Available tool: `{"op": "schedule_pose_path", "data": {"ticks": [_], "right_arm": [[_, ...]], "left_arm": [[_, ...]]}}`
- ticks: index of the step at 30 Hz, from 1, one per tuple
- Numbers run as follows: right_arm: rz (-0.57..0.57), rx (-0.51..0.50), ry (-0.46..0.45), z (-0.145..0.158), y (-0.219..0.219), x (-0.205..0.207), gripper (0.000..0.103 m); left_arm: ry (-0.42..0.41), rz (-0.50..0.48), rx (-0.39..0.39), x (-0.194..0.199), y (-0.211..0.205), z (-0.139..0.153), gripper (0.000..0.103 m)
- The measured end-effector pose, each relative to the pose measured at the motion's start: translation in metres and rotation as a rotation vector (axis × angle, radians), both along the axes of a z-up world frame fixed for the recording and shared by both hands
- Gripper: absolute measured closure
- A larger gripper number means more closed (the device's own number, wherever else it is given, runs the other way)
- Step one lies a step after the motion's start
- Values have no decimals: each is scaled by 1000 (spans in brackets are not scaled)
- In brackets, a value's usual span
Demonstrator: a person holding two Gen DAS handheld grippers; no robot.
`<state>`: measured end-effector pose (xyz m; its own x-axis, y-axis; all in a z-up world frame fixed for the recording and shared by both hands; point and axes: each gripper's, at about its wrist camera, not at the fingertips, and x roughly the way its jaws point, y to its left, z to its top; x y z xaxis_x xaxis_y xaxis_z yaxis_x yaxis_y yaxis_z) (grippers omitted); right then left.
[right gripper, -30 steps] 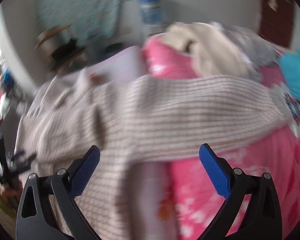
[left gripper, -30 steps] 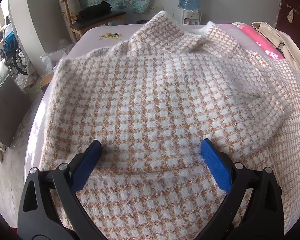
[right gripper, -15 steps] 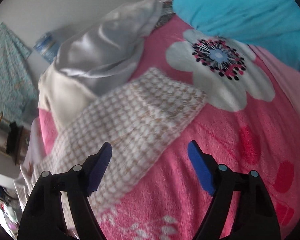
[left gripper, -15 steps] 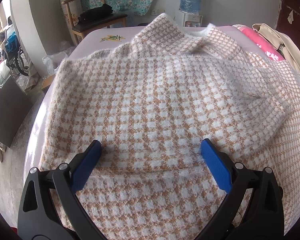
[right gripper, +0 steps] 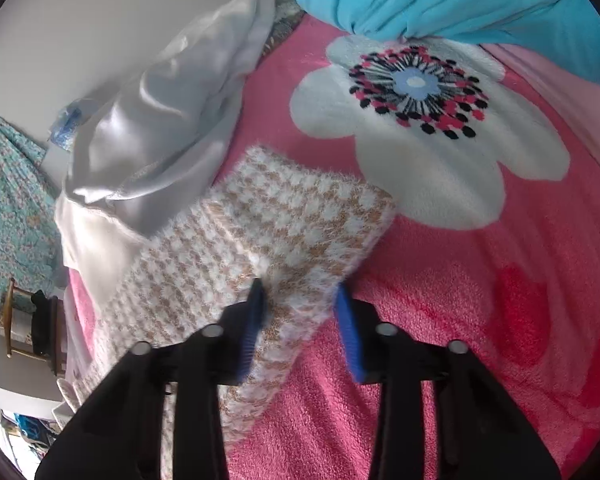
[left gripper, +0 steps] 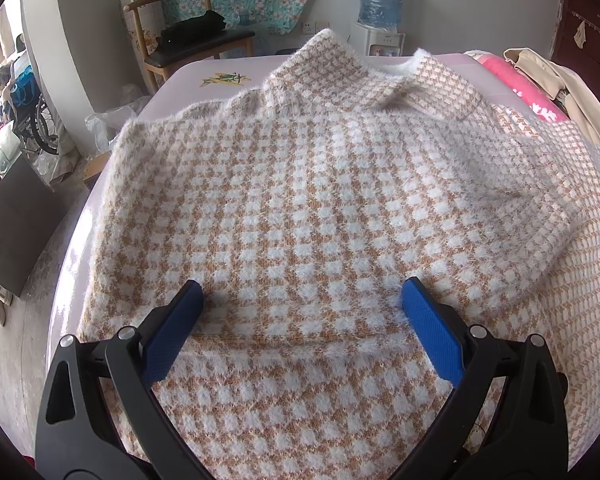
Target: Fold large clothes
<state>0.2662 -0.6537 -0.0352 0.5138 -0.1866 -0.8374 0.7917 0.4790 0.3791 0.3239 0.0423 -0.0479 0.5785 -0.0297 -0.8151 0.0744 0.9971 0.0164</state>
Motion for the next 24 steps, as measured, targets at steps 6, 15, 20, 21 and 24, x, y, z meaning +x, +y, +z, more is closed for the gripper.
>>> {"op": "schedule_pose_path", "data": {"ticks": [6, 15, 20, 21, 24], "right_arm": [[114, -208, -57, 63, 40, 0, 81], [396, -498, -251, 195, 172, 13, 81], [624, -579, -373, 239, 281, 31, 81], [671, -585, -381, 241, 304, 35, 81], [838, -579, -389, 236, 372, 50, 81]], "left_arm": [[-2, 2, -1, 0, 0, 0, 7], [-7, 4, -5, -1, 0, -1, 7], [-41, 35, -114, -7, 15, 11, 7], [-58, 38, -152, -9, 20, 17, 7], [-112, 34, -181, -18, 31, 38, 7]]}}
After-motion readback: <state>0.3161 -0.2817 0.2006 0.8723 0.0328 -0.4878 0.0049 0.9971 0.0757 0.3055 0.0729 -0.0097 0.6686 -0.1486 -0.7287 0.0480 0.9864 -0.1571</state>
